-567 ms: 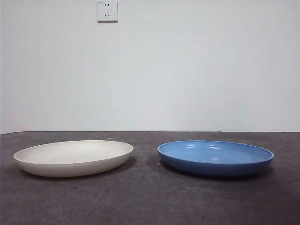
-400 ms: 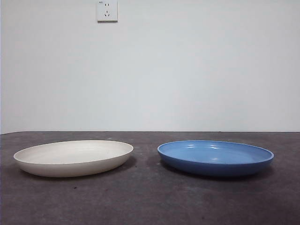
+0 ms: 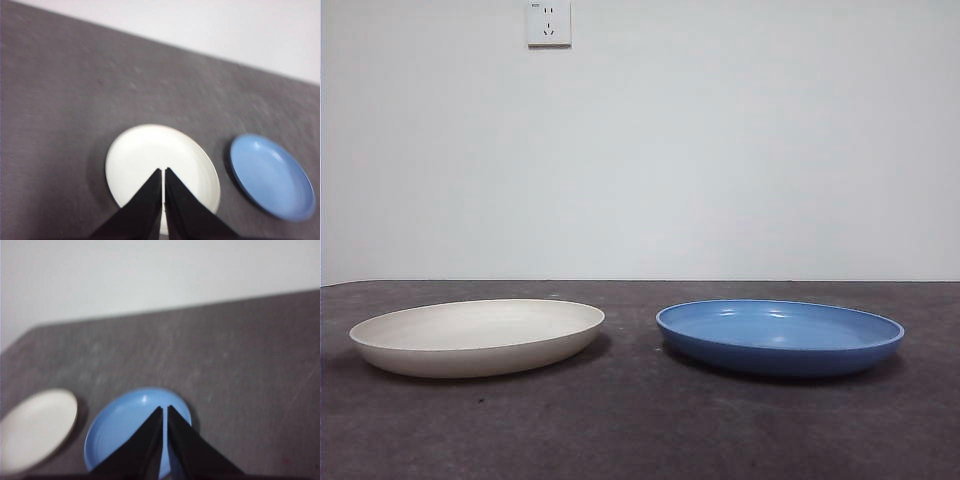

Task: Pick up the white plate, put it on the blue plate, put it on desk

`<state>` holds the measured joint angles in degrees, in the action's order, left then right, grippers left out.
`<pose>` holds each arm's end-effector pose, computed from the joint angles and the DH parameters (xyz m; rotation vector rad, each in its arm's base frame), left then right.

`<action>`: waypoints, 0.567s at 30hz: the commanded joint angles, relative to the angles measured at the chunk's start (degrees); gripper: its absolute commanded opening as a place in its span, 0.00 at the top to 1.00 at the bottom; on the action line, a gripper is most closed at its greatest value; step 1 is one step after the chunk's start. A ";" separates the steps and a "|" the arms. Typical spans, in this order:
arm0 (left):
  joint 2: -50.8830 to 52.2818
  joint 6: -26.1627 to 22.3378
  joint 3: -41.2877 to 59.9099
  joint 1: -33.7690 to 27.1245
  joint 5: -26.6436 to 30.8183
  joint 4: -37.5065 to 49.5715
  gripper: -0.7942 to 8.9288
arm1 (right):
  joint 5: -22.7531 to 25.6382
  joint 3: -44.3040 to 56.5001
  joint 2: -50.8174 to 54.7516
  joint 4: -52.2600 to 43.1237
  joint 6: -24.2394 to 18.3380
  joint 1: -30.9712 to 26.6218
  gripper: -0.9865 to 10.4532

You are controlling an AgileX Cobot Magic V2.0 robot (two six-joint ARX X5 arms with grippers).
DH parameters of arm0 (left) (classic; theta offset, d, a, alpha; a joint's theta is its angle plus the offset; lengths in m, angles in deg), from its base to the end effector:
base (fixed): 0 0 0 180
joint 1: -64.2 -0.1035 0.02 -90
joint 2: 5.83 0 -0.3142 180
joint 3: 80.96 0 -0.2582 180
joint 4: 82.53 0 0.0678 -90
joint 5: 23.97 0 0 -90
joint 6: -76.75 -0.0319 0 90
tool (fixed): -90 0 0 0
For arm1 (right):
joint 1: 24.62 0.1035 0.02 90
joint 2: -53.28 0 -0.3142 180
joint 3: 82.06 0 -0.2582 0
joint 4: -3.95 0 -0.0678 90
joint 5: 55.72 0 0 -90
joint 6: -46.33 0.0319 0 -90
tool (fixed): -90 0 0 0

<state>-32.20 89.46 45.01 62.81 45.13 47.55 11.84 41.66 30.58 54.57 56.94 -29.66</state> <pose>0.0578 -0.0100 0.3259 -0.2924 0.4193 -0.2927 0.0392 0.0088 0.3391 0.2534 0.3174 0.2740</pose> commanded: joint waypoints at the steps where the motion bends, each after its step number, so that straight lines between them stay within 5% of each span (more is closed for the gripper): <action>1: -3.98 -5.66 -4.04 -0.07 -3.52 -3.39 0.91 | -1.22 -4.70 -4.83 4.76 -5.90 0.04 0.91; 17: -14.05 -14.82 -12.81 7.58 -6.14 -19.32 0.91 | -2.19 -14.62 -19.34 26.58 -14.78 9.09 0.91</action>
<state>-45.95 76.13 33.44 70.13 39.12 27.96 9.85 28.10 11.52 81.24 43.49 -21.01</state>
